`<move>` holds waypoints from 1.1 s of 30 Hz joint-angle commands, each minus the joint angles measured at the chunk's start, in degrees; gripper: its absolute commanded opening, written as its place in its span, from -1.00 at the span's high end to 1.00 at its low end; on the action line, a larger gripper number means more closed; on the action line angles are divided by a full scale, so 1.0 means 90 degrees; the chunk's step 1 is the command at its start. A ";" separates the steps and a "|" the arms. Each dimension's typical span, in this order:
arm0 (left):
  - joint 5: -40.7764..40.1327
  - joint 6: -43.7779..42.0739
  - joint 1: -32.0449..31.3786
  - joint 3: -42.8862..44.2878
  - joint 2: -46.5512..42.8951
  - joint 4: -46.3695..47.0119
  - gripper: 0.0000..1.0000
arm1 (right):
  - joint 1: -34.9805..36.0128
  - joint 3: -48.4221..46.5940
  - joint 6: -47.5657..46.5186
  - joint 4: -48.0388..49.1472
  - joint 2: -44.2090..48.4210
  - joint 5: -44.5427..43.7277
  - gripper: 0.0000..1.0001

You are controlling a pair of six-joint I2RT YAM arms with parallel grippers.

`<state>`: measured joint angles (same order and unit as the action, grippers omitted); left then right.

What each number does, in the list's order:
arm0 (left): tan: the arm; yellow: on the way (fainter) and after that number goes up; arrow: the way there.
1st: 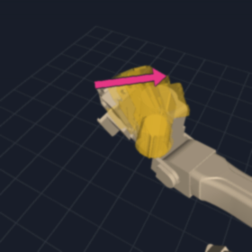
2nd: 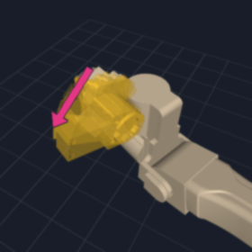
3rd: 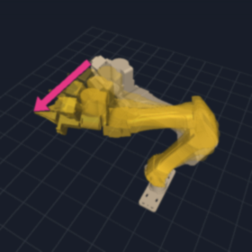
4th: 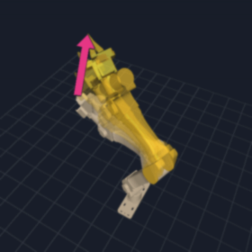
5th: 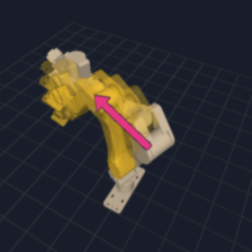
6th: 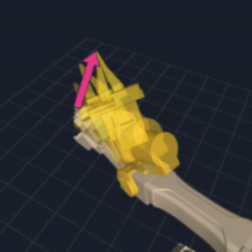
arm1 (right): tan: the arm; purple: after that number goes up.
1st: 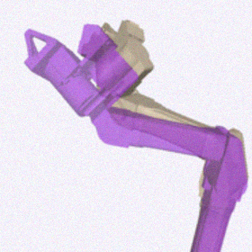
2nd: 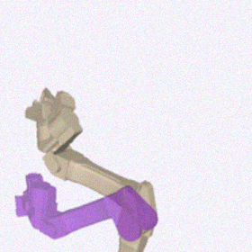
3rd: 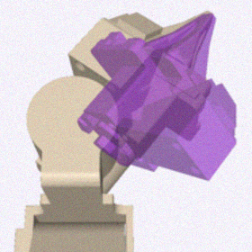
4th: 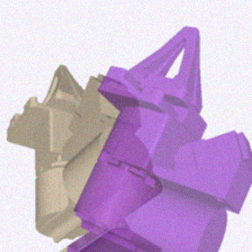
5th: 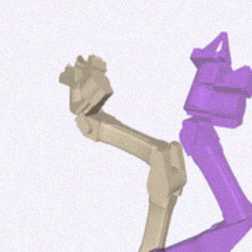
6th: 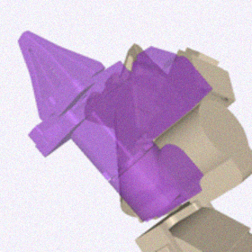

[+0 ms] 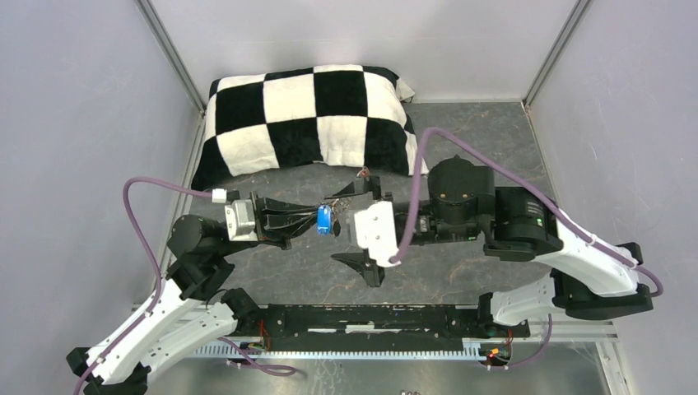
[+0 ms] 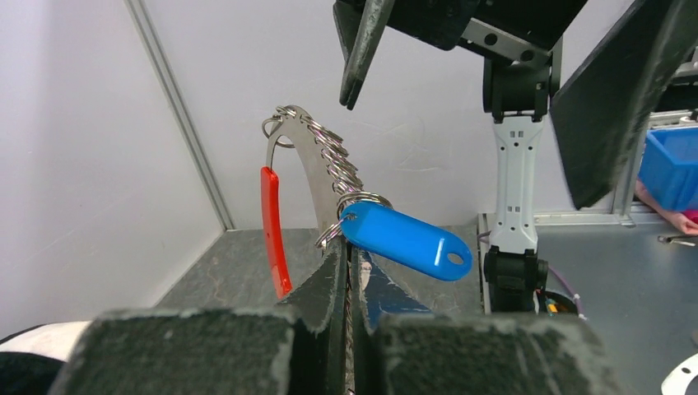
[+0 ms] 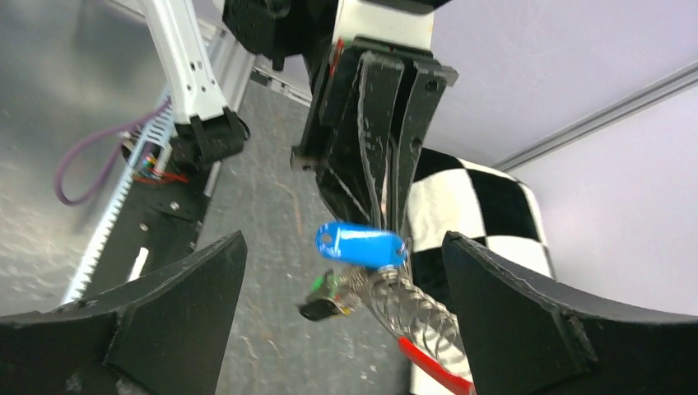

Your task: Put the keys on the keyring

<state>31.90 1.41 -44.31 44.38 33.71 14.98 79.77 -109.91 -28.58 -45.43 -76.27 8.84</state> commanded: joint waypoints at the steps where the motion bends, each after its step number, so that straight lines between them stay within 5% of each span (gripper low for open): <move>1: 0.0155 0.0440 0.0012 0.0465 -0.0007 0.0138 0.96 | 0.0025 0.0225 -0.1408 -0.0205 0.0454 -0.0249 -0.94; 23: 0.0041 0.0855 0.0012 0.0817 0.0157 -0.0179 0.95 | 0.0480 0.2099 -0.2969 0.2677 0.1013 -0.0587 -0.29; 33: -0.0029 0.0869 0.0014 0.0796 0.0126 -0.0144 0.96 | 0.0516 0.2266 -0.3069 0.2756 0.1023 -0.0807 -0.06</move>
<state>32.10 7.29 -44.31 49.56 35.31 11.66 83.90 -89.56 -54.81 -23.09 -67.53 2.96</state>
